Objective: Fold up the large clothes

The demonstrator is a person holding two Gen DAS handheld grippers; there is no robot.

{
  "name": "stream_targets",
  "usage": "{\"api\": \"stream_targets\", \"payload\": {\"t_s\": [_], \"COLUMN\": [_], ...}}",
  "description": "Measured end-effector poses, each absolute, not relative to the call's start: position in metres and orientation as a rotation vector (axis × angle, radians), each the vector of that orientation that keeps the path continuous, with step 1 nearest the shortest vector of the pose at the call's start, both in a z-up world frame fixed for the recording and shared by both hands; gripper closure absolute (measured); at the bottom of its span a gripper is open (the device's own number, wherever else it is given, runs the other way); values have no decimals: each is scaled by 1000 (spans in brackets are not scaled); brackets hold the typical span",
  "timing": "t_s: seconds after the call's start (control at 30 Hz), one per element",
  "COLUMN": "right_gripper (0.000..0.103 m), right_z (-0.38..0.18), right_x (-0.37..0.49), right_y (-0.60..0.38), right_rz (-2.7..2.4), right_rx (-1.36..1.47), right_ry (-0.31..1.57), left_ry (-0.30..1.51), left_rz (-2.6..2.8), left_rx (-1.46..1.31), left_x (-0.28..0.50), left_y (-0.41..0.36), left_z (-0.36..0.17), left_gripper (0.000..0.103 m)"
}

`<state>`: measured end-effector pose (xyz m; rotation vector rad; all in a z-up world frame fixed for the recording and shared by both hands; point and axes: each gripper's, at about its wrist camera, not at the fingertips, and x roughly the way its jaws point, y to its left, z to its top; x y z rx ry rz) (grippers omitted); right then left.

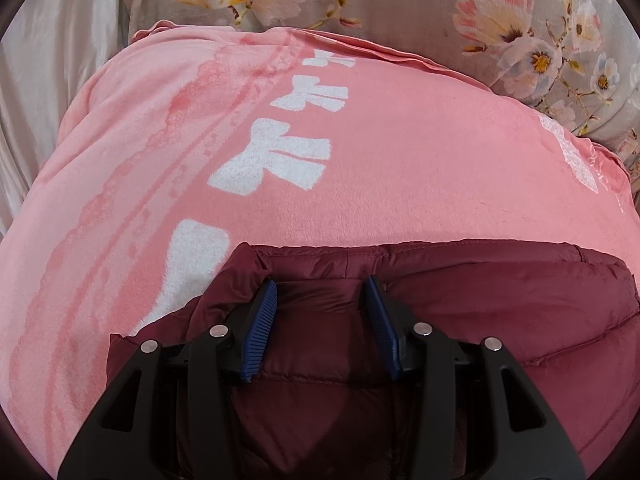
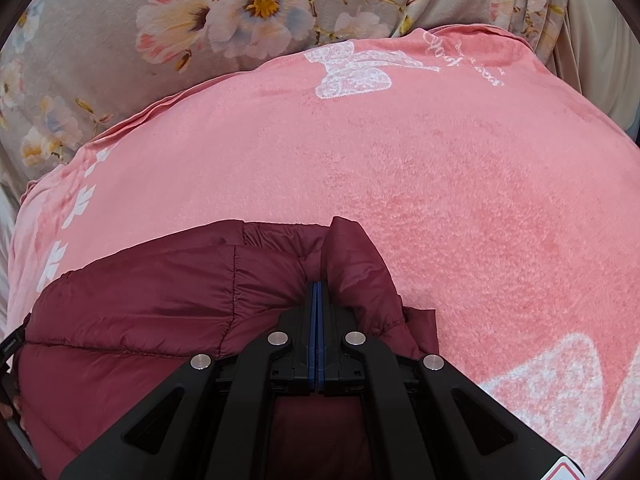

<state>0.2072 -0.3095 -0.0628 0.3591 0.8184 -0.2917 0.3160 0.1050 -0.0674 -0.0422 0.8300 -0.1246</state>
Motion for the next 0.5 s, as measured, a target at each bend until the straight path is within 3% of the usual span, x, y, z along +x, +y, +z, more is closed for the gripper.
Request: {"api": "stream_targets", "payload": {"t_s": [0.13, 0.27, 0.4, 0.5], "right_gripper": [95, 92, 92, 92], "right_z": [-24, 20, 24, 15], "right_x": [191, 175, 174, 171], "right_y": [-283, -216, -145, -100], "right_rz": [-269, -114, 48, 113], "right_rx": [332, 279, 252, 220], "right_ry": [765, 719, 766, 799], "left_ry": [834, 835, 856, 894], "left_rz": [-134, -124, -123, -120], "left_rx": [-115, -199, -262, -326], "left_x": [303, 267, 234, 213], "left_y": [124, 159, 191, 212], "left_z": [-54, -31, -24, -34], "left_gripper": [54, 35, 25, 25]}}
